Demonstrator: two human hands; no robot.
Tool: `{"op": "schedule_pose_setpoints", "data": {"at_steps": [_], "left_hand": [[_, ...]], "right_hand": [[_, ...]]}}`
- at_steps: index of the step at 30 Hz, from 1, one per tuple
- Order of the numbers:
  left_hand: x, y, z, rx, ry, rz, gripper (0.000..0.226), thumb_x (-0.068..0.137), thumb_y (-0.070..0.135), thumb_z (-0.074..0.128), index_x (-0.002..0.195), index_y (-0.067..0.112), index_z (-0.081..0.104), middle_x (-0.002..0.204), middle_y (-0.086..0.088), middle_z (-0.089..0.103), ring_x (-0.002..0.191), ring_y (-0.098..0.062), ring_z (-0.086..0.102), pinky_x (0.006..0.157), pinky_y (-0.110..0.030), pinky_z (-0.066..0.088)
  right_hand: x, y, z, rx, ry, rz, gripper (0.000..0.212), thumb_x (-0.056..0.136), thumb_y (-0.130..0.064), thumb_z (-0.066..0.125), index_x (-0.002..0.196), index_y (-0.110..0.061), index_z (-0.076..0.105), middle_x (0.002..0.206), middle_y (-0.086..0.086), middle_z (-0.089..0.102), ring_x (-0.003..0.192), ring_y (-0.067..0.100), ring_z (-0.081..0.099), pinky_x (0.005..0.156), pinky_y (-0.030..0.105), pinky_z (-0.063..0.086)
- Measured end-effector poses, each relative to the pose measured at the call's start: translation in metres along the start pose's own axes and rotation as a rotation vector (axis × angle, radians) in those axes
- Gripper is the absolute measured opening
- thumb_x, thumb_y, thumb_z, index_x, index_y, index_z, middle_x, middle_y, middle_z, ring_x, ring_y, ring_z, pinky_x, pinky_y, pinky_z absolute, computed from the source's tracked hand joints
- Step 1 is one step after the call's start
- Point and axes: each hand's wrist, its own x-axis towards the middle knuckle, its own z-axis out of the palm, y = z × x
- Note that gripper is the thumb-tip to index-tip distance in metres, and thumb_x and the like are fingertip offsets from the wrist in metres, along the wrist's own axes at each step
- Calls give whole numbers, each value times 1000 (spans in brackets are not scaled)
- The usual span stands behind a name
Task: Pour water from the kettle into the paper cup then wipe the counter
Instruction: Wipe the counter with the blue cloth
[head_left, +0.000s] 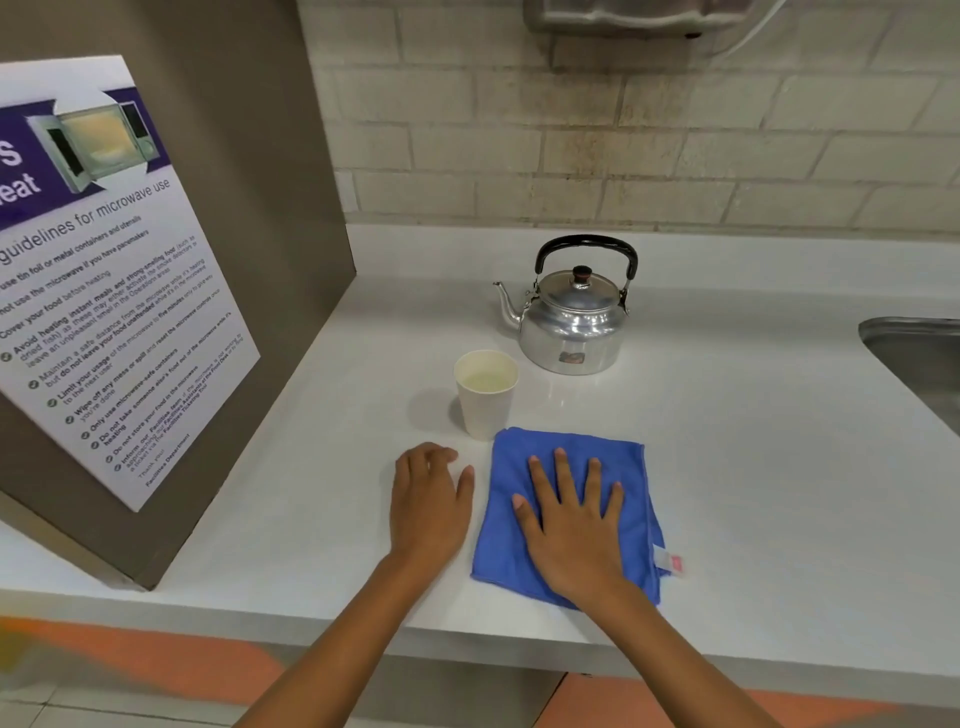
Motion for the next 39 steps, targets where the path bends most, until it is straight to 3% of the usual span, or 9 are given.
{"op": "schedule_pose_setpoints", "data": {"at_steps": [4, 7, 11, 15, 22, 27, 31, 34, 39], "left_hand": [[-15, 24, 10, 51, -96, 43, 42, 89, 49, 43, 119, 19, 50, 124, 0, 49, 115, -18, 38, 98, -28, 34], [-16, 37, 17, 144, -157, 54, 47, 87, 52, 43, 118, 17, 48, 122, -2, 48, 111, -21, 39, 93, -29, 33], [-11, 45, 14, 52, -254, -30, 37, 87, 42, 50, 108, 12, 53, 116, -7, 53, 107, -22, 45, 88, -30, 38], [-2, 45, -4, -186, -381, -158, 18, 84, 33, 57, 88, 16, 51, 86, 2, 59, 76, -14, 53, 59, -24, 38], [10, 16, -46, -473, -670, -409, 15, 82, 23, 63, 79, 12, 53, 84, -4, 57, 76, -19, 52, 66, -25, 40], [11, -5, -73, -435, -580, -472, 22, 84, 32, 62, 75, 12, 58, 81, -1, 61, 73, -15, 56, 66, -22, 42], [14, -25, -85, -327, -426, -472, 30, 84, 32, 62, 88, 3, 64, 91, -9, 65, 77, -19, 58, 70, -27, 43], [20, -39, -87, -181, -322, -456, 27, 83, 33, 60, 96, 9, 64, 96, -6, 65, 84, -21, 58, 70, -27, 42], [33, -58, -87, -96, -197, -408, 8, 83, 32, 59, 84, 24, 60, 85, 3, 62, 79, -18, 56, 59, -24, 36]], "right_hand": [[11, 23, -20, 127, 157, 7, 46, 97, -38, 28, 140, -21, 29, 151, 5, 27, 136, 26, 26, 111, 43, 21], [24, 48, -38, 164, 198, 90, 45, 96, -31, 36, 139, -16, 31, 146, 13, 31, 130, 30, 29, 106, 42, 26], [38, 75, -55, 90, 40, 197, 50, 94, -35, 42, 137, -12, 31, 137, 17, 37, 125, 32, 32, 101, 41, 32], [40, 76, -63, 204, -91, 158, 35, 92, -29, 47, 120, -7, 45, 121, 17, 48, 114, 30, 42, 88, 36, 40], [31, 42, -63, 239, -289, -23, 19, 88, -20, 49, 103, -9, 47, 106, 10, 44, 89, 21, 44, 70, 26, 38], [27, 9, -68, 332, -375, -184, 7, 86, -14, 48, 89, -12, 41, 89, 5, 49, 74, 18, 45, 50, 19, 30], [25, -20, -66, 376, -388, -275, 13, 87, -14, 47, 100, -9, 46, 88, 5, 49, 74, 19, 46, 50, 19, 31], [25, -38, -61, 400, -379, -318, 13, 89, -13, 46, 101, -11, 44, 90, 5, 48, 77, 20, 46, 51, 20, 31], [31, -58, -54, 494, -371, -309, 9, 88, -8, 45, 91, -14, 38, 93, 6, 50, 80, 20, 47, 68, 27, 37]]}}
